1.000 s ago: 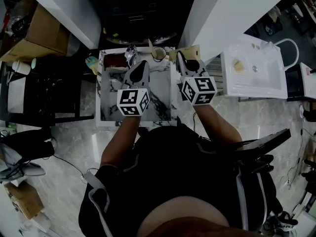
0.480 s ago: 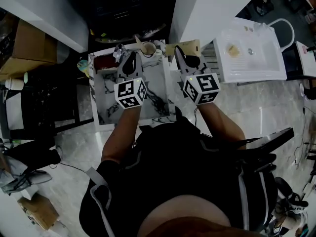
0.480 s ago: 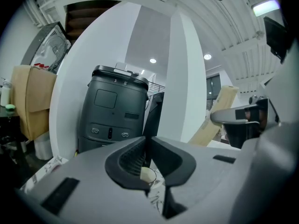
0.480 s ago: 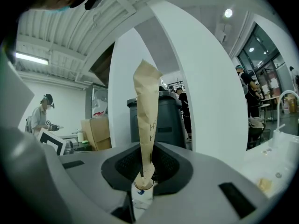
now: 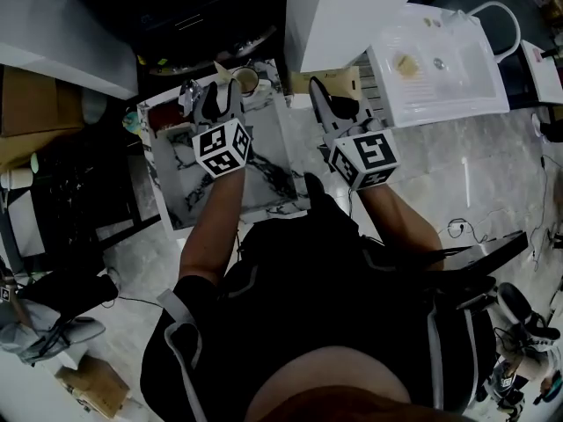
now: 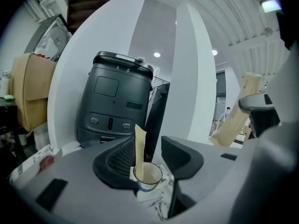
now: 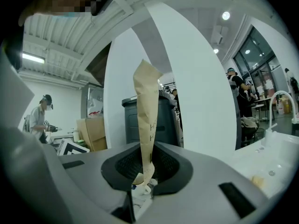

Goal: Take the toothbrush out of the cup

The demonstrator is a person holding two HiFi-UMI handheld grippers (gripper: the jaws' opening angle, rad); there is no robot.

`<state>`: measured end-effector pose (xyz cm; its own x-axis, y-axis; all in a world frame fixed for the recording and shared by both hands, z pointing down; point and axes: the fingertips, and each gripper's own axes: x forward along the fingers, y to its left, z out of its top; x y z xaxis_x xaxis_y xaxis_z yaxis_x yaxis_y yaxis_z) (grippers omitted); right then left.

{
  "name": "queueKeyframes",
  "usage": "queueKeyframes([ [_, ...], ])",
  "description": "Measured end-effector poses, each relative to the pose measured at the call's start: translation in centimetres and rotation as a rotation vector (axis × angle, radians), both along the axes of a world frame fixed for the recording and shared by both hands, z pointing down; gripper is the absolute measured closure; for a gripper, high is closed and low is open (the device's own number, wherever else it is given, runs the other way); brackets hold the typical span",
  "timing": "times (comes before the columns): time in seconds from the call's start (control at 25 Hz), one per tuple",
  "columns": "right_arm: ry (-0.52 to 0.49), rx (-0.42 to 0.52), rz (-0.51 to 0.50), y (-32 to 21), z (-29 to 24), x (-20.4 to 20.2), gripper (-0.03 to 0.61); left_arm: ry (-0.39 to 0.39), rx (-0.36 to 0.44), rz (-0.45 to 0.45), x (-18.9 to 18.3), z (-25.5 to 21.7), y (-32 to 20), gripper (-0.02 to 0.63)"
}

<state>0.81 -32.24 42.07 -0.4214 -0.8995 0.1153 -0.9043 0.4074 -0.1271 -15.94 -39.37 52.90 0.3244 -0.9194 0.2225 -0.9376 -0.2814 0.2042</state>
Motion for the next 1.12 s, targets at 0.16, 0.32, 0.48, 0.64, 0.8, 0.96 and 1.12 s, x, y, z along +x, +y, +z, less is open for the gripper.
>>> queueKeyframes([
  [0.16,0.002,0.002,0.023,0.4,0.2,1.1,0.520,-0.009,-0.030,-0.015,0.2,1.7,-1.2,0.443],
  [0.32,0.014,-0.005,0.033,0.7,0.6,2.0,0.520,-0.011,-0.046,-0.034,0.1,3.0,-2.6,0.443],
  [0.48,0.029,-0.029,0.032,1.1,0.9,2.7,0.520,-0.016,-0.048,-0.033,0.6,3.9,-3.8,0.443],
  [0.64,0.054,-0.027,0.045,1.0,1.1,3.3,0.520,0.001,-0.059,-0.034,0.7,4.7,-4.7,0.446],
  [0.8,0.065,-0.035,0.058,1.0,1.8,3.9,0.520,-0.001,-0.073,-0.037,0.8,5.5,-4.9,0.501],
  [0.96,0.064,-0.042,0.051,1.2,1.9,3.8,0.520,0.005,-0.072,-0.060,0.6,5.8,-5.0,0.555],
  [1.12,0.053,-0.048,0.054,1.4,2.2,4.1,0.520,-0.014,-0.071,-0.065,0.6,5.9,-4.8,0.580],
])
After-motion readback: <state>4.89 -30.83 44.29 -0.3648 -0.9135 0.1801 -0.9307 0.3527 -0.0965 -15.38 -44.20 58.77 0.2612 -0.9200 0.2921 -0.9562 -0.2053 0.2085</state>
